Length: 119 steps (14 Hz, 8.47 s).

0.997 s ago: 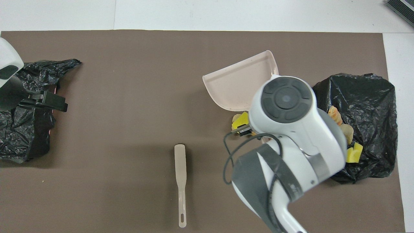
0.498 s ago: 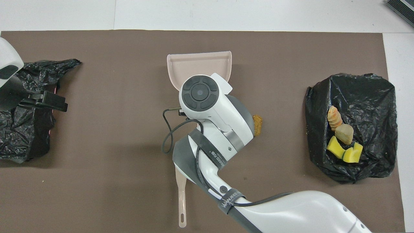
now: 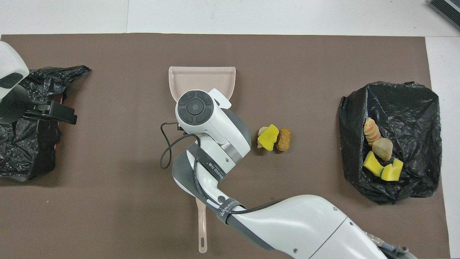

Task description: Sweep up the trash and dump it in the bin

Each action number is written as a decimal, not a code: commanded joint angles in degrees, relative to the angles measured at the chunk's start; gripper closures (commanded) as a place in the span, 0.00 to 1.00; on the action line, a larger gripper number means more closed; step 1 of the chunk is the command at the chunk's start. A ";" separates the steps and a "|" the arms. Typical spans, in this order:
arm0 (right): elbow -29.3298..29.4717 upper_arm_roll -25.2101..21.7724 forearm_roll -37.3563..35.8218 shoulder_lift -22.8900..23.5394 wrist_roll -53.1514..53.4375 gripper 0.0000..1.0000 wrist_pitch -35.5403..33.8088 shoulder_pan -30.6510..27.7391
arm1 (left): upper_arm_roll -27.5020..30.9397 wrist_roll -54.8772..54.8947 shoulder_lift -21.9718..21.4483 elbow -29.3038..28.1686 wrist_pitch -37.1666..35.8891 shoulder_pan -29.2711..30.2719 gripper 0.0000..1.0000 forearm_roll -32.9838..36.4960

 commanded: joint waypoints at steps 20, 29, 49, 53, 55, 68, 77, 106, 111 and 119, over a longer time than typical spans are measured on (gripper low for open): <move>-38.91 5.73 16.91 -33.58 -0.84 0.00 0.29 1.01 | -0.39 -17.41 15.09 -0.19 19.83 -18.14 0.00 2.67; -53.08 5.82 20.28 -35.34 1.62 0.00 13.93 6.63 | -0.39 -26.57 20.27 -9.15 32.59 -26.58 0.00 3.13; -51.42 5.20 19.75 -41.13 2.23 1.00 5.34 5.86 | 0.14 -30.09 21.17 -6.08 28.20 -28.44 0.60 3.21; -52.12 5.29 19.75 -48.25 0.13 1.00 -3.54 0.15 | 0.14 -29.92 20.20 -5.11 28.20 -27.66 1.00 4.44; -51.68 5.29 19.75 -50.11 -2.51 1.00 -5.92 -3.11 | 0.23 -29.22 19.76 -4.94 28.55 -27.57 1.00 6.28; -51.50 5.47 6.86 -48.30 -31.35 1.00 -13.25 -30.54 | 1.02 34.19 14.49 -5.72 14.85 -19.66 1.00 8.22; -55.72 5.73 6.47 -43.71 -27.39 1.00 -8.32 -29.40 | 0.67 49.19 7.20 -19.94 21.49 -23.60 1.00 12.97; -56.42 5.91 27.39 -54.52 -12.96 1.00 -14.20 -7.95 | 0.58 66.64 4.99 -23.41 30.95 -11.77 1.00 -4.06; -58.36 5.99 29.49 -50.83 -8.76 1.00 -11.21 -4.62 | 0.41 80.46 5.17 -20.15 26.81 -1.57 1.00 -13.57; -62.57 5.91 29.59 -46.33 -2.77 1.00 -0.07 0.66 | 0.50 93.20 5.70 -8.54 11.70 12.48 1.00 -13.74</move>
